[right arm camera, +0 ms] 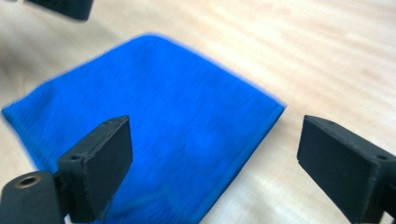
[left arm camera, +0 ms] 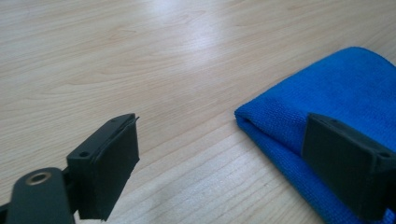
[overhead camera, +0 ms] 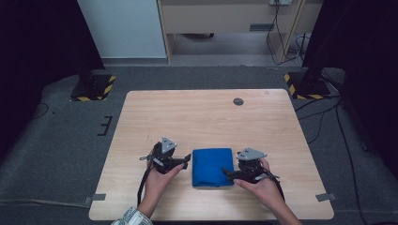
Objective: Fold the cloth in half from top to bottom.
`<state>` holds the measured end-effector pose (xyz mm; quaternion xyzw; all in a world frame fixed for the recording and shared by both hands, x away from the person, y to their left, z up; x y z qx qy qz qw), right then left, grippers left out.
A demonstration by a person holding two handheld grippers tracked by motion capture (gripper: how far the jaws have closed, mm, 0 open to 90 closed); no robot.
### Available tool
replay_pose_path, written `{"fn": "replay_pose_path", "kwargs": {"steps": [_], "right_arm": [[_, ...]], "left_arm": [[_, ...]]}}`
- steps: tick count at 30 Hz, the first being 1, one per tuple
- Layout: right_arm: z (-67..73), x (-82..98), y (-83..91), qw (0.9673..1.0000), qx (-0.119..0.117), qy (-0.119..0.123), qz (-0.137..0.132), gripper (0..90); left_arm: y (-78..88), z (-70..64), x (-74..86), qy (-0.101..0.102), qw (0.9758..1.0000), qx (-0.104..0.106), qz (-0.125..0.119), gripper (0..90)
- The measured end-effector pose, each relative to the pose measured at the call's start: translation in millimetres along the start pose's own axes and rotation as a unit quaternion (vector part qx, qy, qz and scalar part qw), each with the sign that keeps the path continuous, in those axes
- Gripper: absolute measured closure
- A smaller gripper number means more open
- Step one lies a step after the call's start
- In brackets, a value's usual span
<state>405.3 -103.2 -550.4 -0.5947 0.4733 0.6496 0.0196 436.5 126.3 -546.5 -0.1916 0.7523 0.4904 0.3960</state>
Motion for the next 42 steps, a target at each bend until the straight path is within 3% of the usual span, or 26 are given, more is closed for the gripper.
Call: {"fn": "replay_pose_path", "kwargs": {"steps": [10, 16, 24, 27, 33, 37, 42], "right_arm": [[-31.2, -6.1, 2.7, 0.9987, 0.023, -0.041, -0.020, 8.0], [-50.3, 5.2, 5.5, 0.9975, 0.041, -0.056, -0.012, 8.0], [-68.6, 24.6, 11.2, 0.9963, 0.052, -0.068, 0.008, 8.0], [-80.4, 35.7, 15.4, 0.9944, 0.066, -0.081, 0.016, 8.3], [-103.5, 52.6, 23.7, 0.9902, 0.089, -0.104, 0.026, 8.7], [-123.6, 66.5, 29.3, 0.9854, 0.113, -0.122, 0.038, 9.1], [-135.3, 80.1, 29.2, 0.9804, 0.128, -0.139, 0.056, 9.8]], "left_arm": [[1.9, 17.1, -2.2, 0.014, 0.9999, -0.001, 0.003, 6.4], [1.9, 26.7, -1.0, 0.018, 0.9998, -0.003, 0.010, 6.4], [-1.4, 39.1, 4.6, 0.003, 0.9993, -0.019, 0.031, 6.2], [-3.3, 46.6, 7.7, -0.004, 0.9987, -0.030, 0.042, 6.2], [-5.3, 61.1, 12.2, 0.007, 0.9975, -0.042, 0.057, 6.2], [-6.1, 72.2, 14.7, 0.017, 0.9966, -0.051, 0.062, 6.2], [-9.8, 76.1, 19.7, 0.013, 0.9953, -0.057, 0.077, 6.2]]}}
Point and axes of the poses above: each handheld gripper's, and its own axes: y roughly backward along the jaws, x roughly out of its underside, z roughly to its left, the point moved 8 cm from there along -y, roughly forward along the jaws, and after that the axes turned 12 degrees about y, right-handed, at the moved point
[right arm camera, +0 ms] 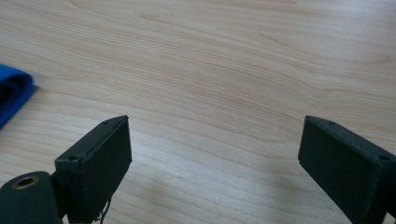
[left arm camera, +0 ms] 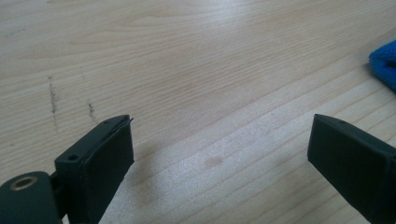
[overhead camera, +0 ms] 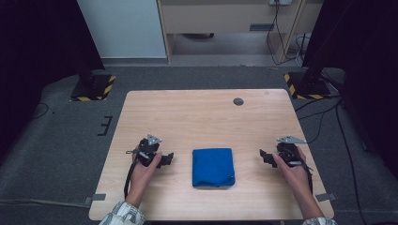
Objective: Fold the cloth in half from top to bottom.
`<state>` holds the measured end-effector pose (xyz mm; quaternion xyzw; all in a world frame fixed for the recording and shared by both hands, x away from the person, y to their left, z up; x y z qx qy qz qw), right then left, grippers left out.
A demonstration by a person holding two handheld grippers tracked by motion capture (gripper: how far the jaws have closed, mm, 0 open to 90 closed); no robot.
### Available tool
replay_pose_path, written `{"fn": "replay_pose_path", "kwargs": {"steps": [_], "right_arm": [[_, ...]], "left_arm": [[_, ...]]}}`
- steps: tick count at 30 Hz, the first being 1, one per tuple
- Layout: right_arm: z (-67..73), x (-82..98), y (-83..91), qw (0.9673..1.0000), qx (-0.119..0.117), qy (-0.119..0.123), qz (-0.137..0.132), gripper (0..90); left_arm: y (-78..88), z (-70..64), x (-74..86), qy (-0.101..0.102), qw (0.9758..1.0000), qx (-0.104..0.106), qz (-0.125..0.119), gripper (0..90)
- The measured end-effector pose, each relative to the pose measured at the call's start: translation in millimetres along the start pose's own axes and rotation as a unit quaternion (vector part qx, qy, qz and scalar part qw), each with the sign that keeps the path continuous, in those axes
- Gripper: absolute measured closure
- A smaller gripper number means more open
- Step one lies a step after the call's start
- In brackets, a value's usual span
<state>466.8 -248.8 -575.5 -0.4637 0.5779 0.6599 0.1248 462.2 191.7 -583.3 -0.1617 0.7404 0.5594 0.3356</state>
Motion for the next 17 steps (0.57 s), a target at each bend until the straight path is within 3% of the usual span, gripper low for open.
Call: {"fn": "replay_pose_path", "kwargs": {"steps": [8, 11, 14, 17], "right_arm": [[-6.4, 15.2, -9.6, 0.9995, 0.015, -0.007, 0.028, 9.2], [-4.1, 16.1, -11.1, 0.9988, 0.028, 0.012, 0.037, 7.4], [-3.8, 16.0, -11.5, 0.9988, 0.028, 0.012, 0.038, 7.0], [-3.8, 16.0, -11.6, 0.9988, 0.028, 0.011, 0.038, 7.0]], "left_arm": [[-6.5, 0.0, 5.2, -0.010, 0.9998, -0.002, 0.018, 5.7], [-8.1, 0.9, 5.5, -0.010, 0.9999, 0.002, 0.012, 2.4], [-10.1, 0.3, 6.0, -0.011, 0.9999, 0.005, -0.003, 0.5], [-10.4, 0.1, 5.8, -0.011, 0.9999, 0.005, -0.002, 0.0]]}}
Point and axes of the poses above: each handheld gripper's, and its own axes: y roughly backward along the jaws, x roughly out of its underside, z roughly to its left, the point moved 8 cm from there along -y, roughly forward along the jaws, and after that the axes turned 12 degrees about y, right-handed, at the moved point
